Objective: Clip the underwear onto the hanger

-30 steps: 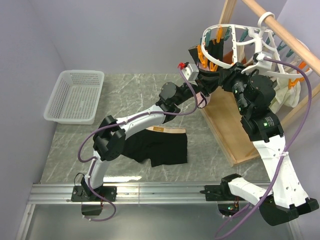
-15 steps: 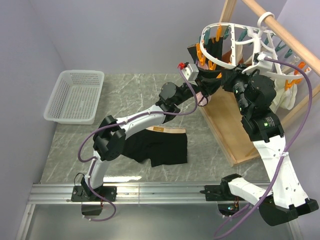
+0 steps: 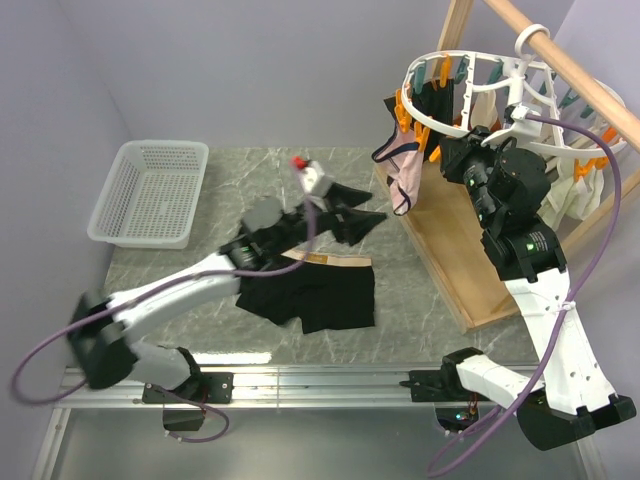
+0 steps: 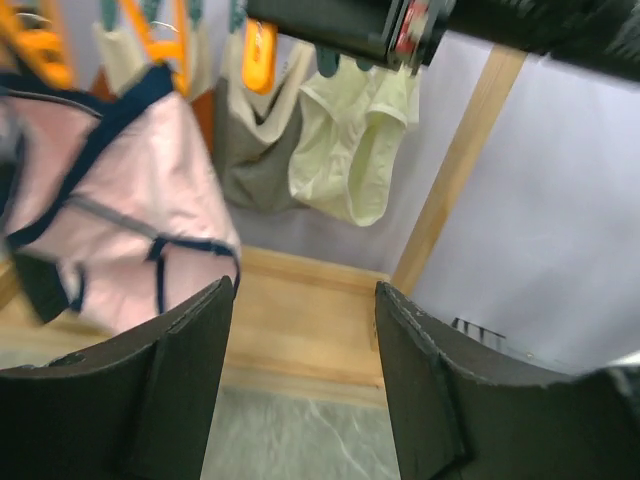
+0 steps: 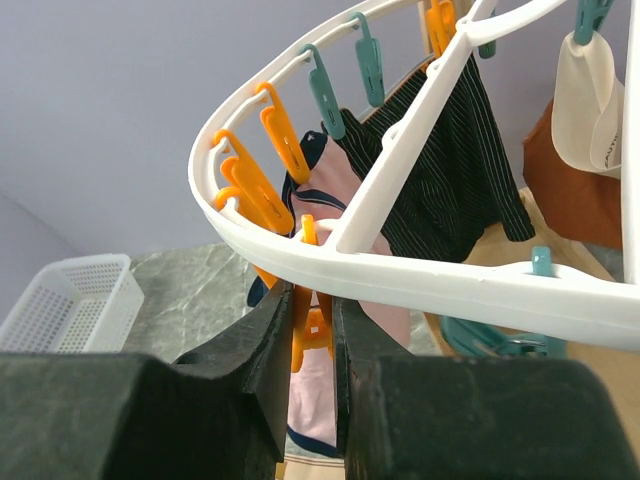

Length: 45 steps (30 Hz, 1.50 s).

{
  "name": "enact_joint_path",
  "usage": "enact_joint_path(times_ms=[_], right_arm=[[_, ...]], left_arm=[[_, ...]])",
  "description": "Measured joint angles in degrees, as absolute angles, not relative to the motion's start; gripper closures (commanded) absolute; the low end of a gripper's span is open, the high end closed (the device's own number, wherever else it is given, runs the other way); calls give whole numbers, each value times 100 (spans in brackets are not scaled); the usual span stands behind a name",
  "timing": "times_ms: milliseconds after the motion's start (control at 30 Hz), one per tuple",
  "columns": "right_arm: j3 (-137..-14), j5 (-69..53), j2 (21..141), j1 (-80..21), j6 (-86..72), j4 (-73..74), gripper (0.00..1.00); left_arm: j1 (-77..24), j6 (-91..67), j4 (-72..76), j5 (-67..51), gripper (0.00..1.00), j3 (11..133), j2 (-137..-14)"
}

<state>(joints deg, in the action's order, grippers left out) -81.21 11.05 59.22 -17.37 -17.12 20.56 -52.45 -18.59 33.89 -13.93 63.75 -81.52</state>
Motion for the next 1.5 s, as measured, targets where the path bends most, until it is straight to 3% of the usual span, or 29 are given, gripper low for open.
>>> enact_joint_path(times_ms=[200,533,867,1100,1300,1400,1500], right_arm=[[-8110,1055,5922,-1719,-1715,2023,100],[-8106,978,5933,-1699,-1737,2010,100],[-8106,945,5942,-1699,-1756,2010,100],[-8103,932,5942,-1697,-1752,2010,100],[-8095,932,5942,-1697,-1752,2005,100],[-8086,934,5942,-1697,-1747,2003,100],[-8053,937,5940,-1697,-1730,1970,100]], left_arm=[[-4397,-2276,1059,-871,31,6132,-6803],[-2786,-2447,-2220,-255,24,5452,-8350],[-2720,-2167,-2180,200,22,5846,-9406],[-2720,-2032,-1997,294,12,6088,-10027],[-2720,-2018,-1944,349,16,6333,-10320],[-2724,-2016,-1918,379,23,6396,-10383],[-2738,-1968,-1857,397,39,6403,-10425]])
